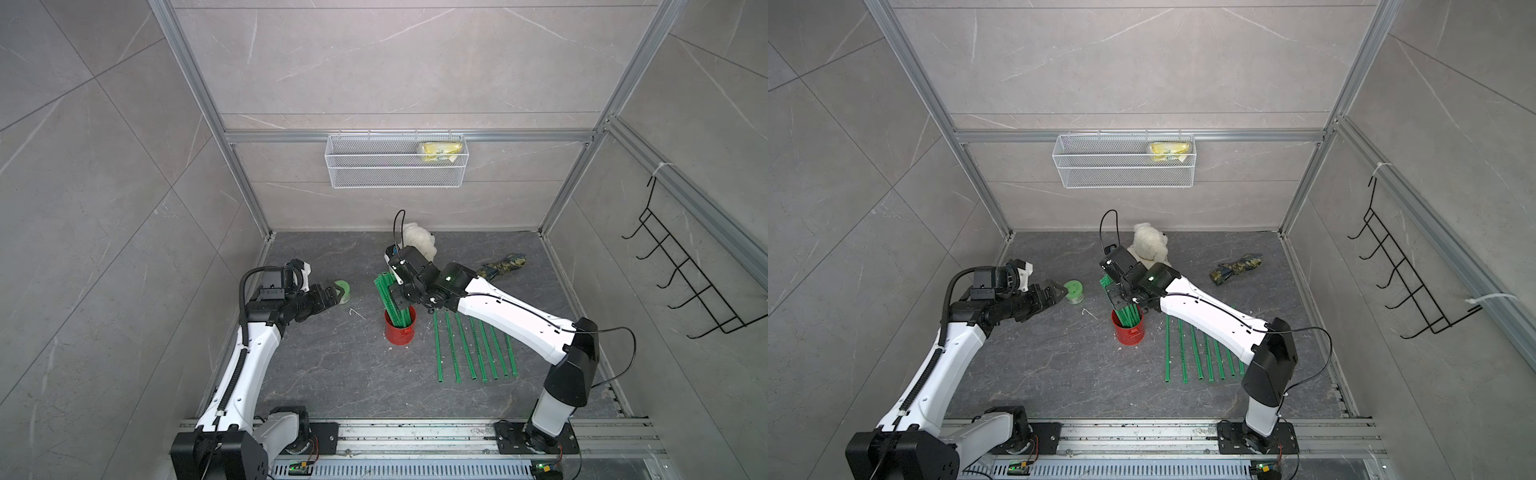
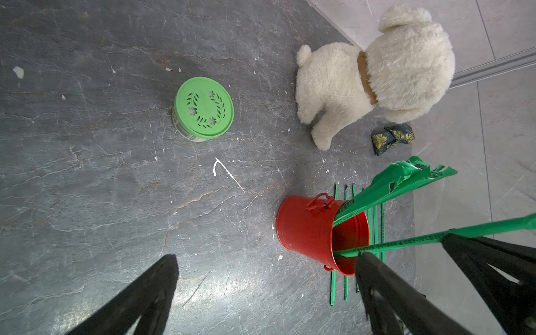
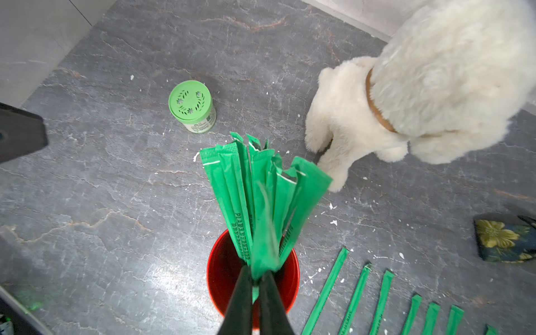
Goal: Take the straws out of the storage container
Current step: Pick up the straw from the container, then place the straw at the center of the board.
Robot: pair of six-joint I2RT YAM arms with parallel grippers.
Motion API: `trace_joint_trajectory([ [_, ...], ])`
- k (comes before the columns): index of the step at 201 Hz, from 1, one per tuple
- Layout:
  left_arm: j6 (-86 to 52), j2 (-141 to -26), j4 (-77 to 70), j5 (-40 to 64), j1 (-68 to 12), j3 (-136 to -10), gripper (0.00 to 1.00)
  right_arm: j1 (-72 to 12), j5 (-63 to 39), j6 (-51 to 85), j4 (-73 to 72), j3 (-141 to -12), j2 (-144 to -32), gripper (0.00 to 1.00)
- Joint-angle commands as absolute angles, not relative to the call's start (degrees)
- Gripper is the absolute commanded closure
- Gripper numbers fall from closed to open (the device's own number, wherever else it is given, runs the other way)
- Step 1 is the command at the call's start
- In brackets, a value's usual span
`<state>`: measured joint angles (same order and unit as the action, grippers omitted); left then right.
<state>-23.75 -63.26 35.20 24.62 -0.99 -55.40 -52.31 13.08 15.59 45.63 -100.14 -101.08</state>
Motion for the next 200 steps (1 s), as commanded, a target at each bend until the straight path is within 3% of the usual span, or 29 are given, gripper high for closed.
trace_joint_trajectory([
  [1,-22.2,-63.4,35.9,26.4,-1.0,-57.8,0.0,-52.4,13.1,15.8,49.0,-103.7,-98.2,0.91],
  [126,-22.3,-63.1,35.9,26.7,-1.1,-57.8,0.0,-47.5,24.8,8.0,82.6,-140.7,-102.3,0.93],
  [146,-22.4,-62.8,35.9,26.9,-1.1,-57.7,0.0,-43.2,26.9,7.4,85.8,-137.9,-101.6,0.94],
  [200,-22.5,-62.1,35.7,27.4,-1.1,-57.7,0.0,-29.4,26.2,7.6,79.4,-113.3,-94.4,0.94],
])
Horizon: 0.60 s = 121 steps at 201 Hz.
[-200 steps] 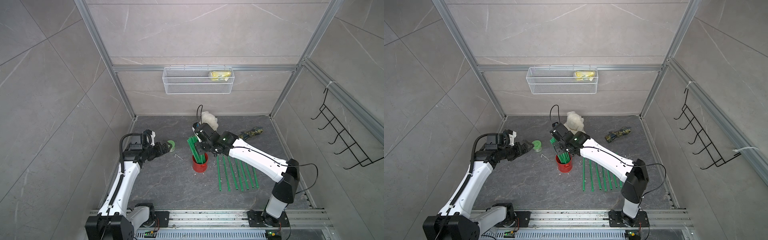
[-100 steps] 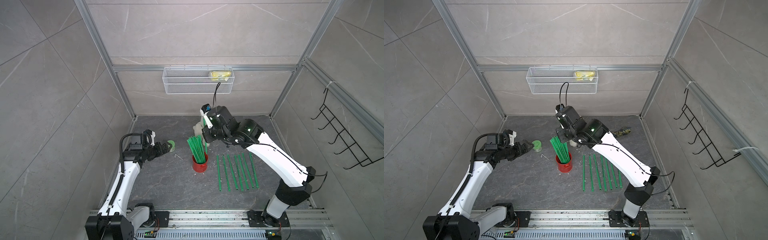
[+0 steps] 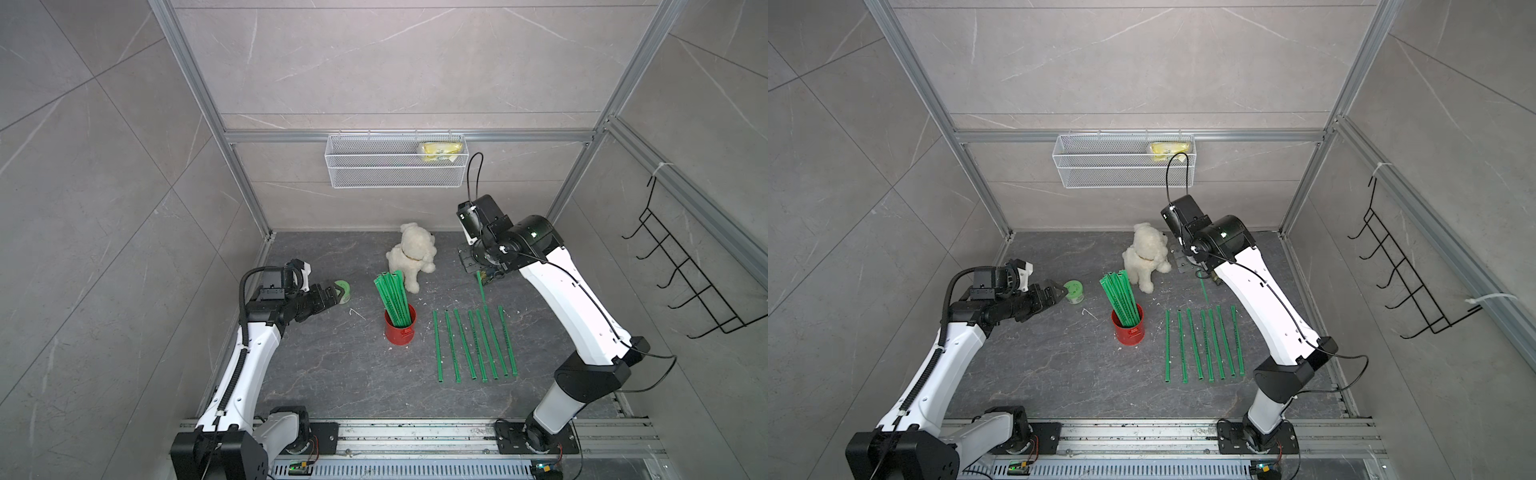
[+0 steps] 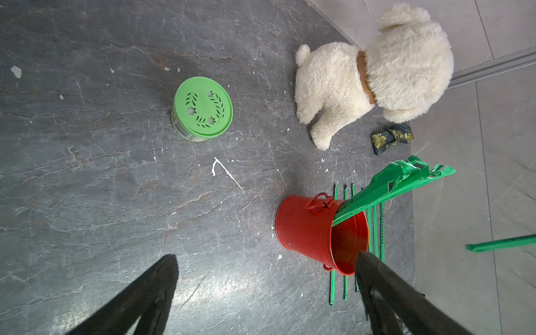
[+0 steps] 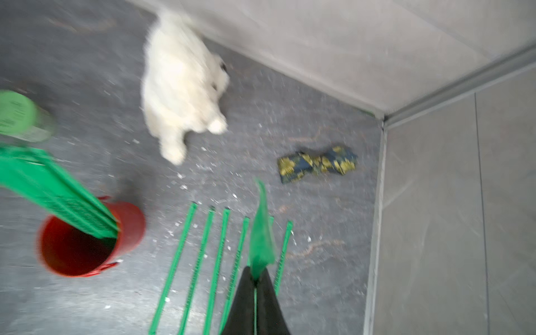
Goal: Take the straws out of the storage container
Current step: Place the straw at the center of the board.
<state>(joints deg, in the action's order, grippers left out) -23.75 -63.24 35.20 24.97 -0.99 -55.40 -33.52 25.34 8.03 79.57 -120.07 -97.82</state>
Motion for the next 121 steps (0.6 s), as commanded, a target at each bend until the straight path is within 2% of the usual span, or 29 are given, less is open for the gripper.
trace_joint_trajectory([
  [1,-22.5,-62.0,35.7,27.4,-1.1,-57.7,0.0,-29.1,26.2,7.7,79.3,-112.9,-94.4,0.94],
  [77,-22.7,-61.6,35.3,28.3,-1.1,-57.7,0.0,-14.7,21.4,8.8,72.7,-91.2,-93.3,0.94],
  [121,-22.8,-61.5,35.2,28.6,-1.1,-57.7,0.0,-10.4,18.0,7.7,67.6,-83.2,-93.2,0.95],
])
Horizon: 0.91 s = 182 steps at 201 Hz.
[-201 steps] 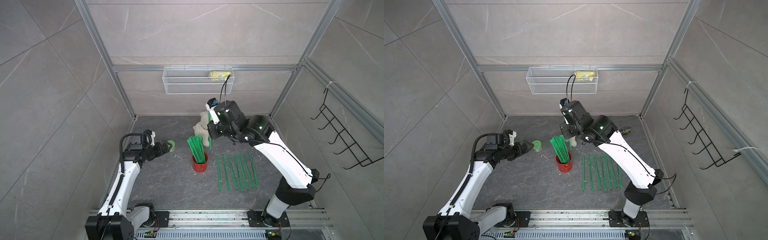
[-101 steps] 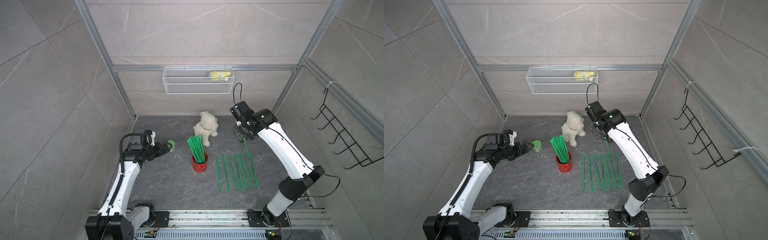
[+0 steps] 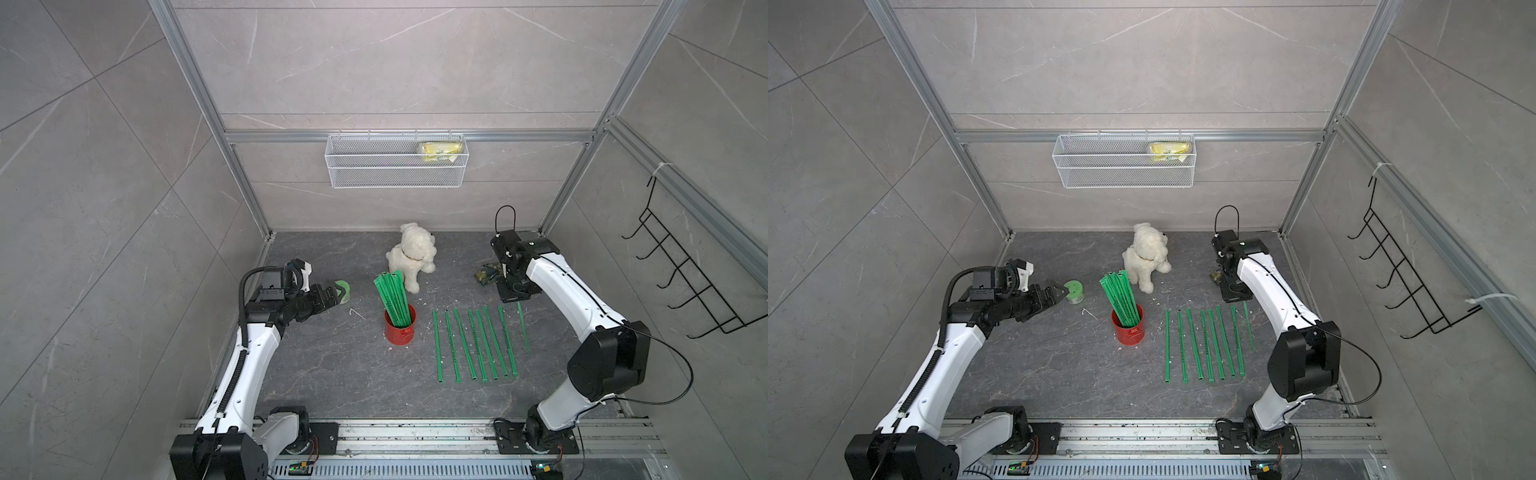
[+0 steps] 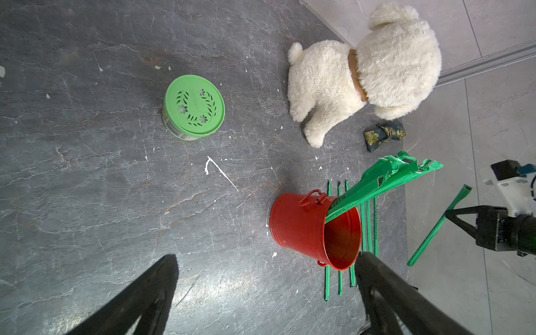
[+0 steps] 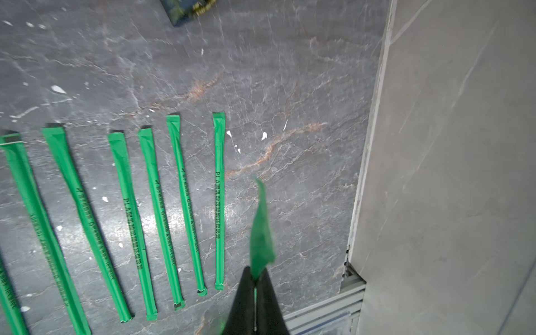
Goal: Take the straws out of the storage container
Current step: Place the straw at the center of the board.
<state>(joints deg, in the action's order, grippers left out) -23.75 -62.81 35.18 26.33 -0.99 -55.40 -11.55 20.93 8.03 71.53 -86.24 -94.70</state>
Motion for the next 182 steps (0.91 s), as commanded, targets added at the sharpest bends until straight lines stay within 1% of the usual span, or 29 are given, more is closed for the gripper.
trace_joint_trajectory([
  [1,-22.8,-61.5,35.2,28.6,-1.1,-57.7,0.0,-10.3,17.9,7.7,67.5,-83.0,-93.3,0.95],
  [51,-22.8,-61.8,35.2,28.5,-1.1,-57.6,0.0,-7.1,14.1,7.4,64.0,-79.4,-97.8,0.94],
  [143,-22.7,-62.0,35.2,28.2,-1.1,-57.6,0.0,-2.9,13.6,6.8,61.5,-77.9,-104.0,0.95],
  [182,-22.7,-61.9,35.2,28.2,-1.0,-57.7,0.0,-2.4,13.3,6.8,60.7,-77.3,-106.3,0.94],
])
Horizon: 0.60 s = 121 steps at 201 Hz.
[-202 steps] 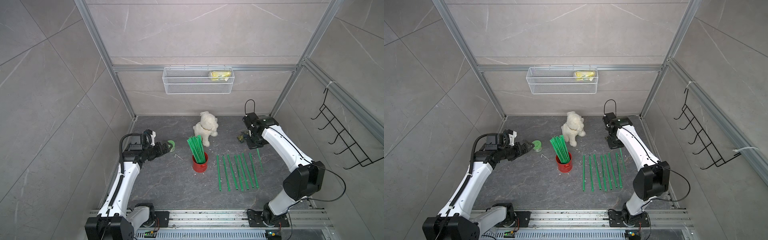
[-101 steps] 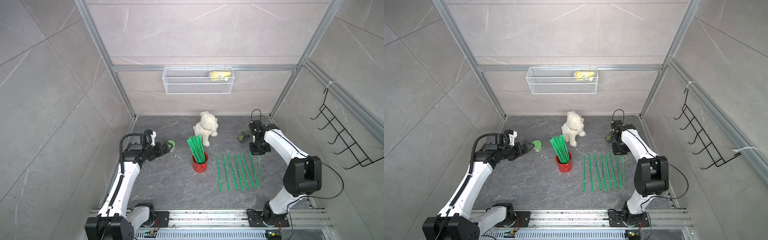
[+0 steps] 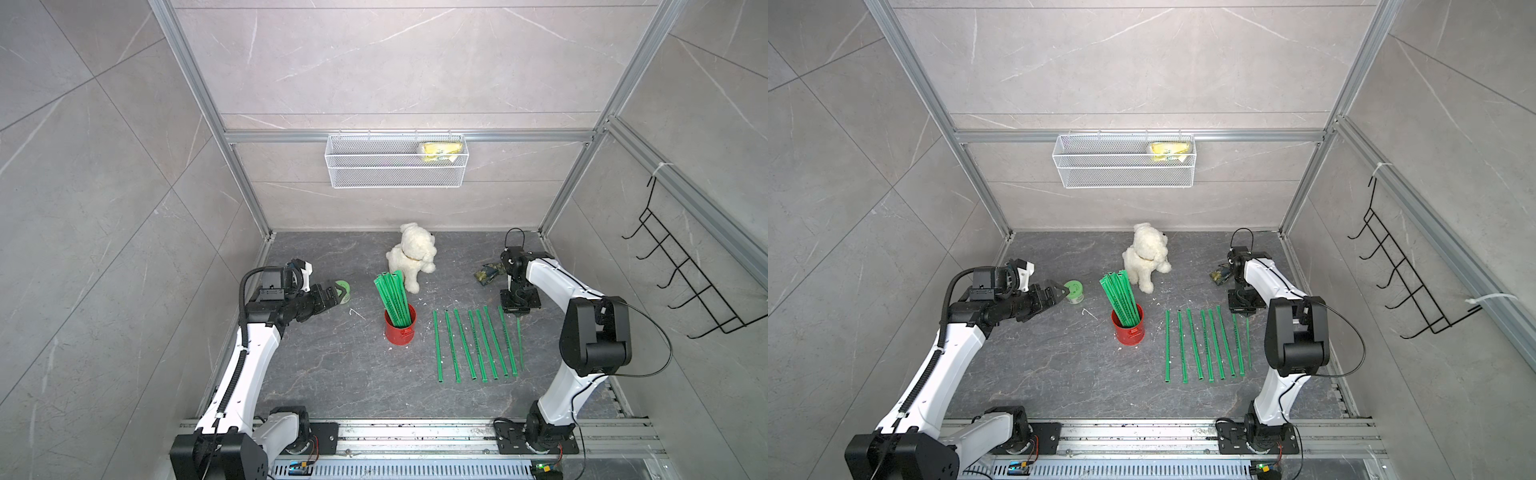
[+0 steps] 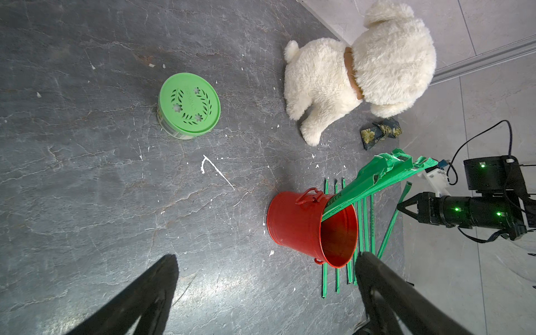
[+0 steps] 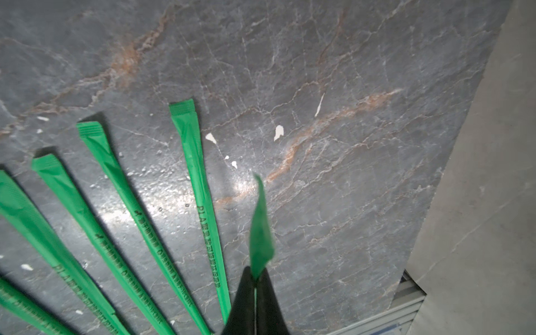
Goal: Take the straws out of the storage container
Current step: Place the straw at the center of the board.
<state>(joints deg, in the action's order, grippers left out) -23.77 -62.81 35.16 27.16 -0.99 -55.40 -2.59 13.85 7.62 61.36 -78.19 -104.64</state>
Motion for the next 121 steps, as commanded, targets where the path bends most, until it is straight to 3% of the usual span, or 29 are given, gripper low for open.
trace_joint_trajectory([
  [1,-22.8,-61.9,35.2,28.2,-1.0,-57.7,0.0,-2.4,13.3,6.8,60.7,-77.3,-106.3,0.94],
  [121,-22.7,-62.0,35.2,28.2,-1.0,-57.6,0.0,-2.0,13.6,7.2,60.9,-77.9,-110.0,0.89],
])
